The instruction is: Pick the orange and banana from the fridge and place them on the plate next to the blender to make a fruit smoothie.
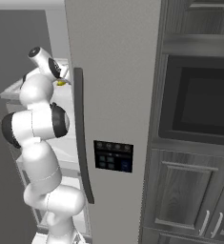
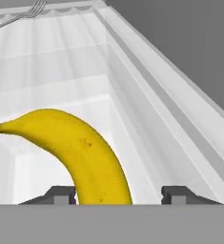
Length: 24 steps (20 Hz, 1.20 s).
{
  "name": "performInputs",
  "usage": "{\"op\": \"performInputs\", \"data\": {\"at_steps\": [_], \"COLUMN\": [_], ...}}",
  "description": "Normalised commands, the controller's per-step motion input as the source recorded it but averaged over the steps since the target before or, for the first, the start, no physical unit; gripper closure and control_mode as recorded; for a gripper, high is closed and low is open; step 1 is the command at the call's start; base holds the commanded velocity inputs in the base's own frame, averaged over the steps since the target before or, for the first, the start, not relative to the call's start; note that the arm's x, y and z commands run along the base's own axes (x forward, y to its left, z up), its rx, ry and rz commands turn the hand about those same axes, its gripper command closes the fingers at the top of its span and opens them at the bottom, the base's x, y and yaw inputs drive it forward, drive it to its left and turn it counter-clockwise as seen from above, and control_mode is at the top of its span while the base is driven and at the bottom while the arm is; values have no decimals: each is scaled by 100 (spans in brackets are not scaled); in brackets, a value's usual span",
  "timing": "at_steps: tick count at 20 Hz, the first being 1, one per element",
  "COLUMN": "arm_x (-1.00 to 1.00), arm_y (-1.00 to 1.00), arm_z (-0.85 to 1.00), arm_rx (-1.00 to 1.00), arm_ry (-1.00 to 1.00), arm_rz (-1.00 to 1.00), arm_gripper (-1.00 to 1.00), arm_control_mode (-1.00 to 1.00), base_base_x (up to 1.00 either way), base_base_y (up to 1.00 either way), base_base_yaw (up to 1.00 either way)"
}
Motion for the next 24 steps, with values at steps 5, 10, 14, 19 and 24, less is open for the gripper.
{"op": "performInputs", "data": {"at_steps": [5,10,14,19,24], "arm_x": [-20,-93,-100,-100,-100], "arm_y": [0,0,0,0,0], "arm_z": [-22,0,28,56,66], "arm_rx": [1,3,9,11,7], "arm_ry": [-18,-32,-27,-2,4], "arm_rz": [0,-4,-10,-9,-2], "arm_gripper": [100,100,100,100,100], "arm_control_mode": [-100,-100,-100,-100,-100], "base_base_x": [0,0,0,0,0], "base_base_y": [0,0,0,0,0], "base_base_yaw": [0,0,0,0,0]}}
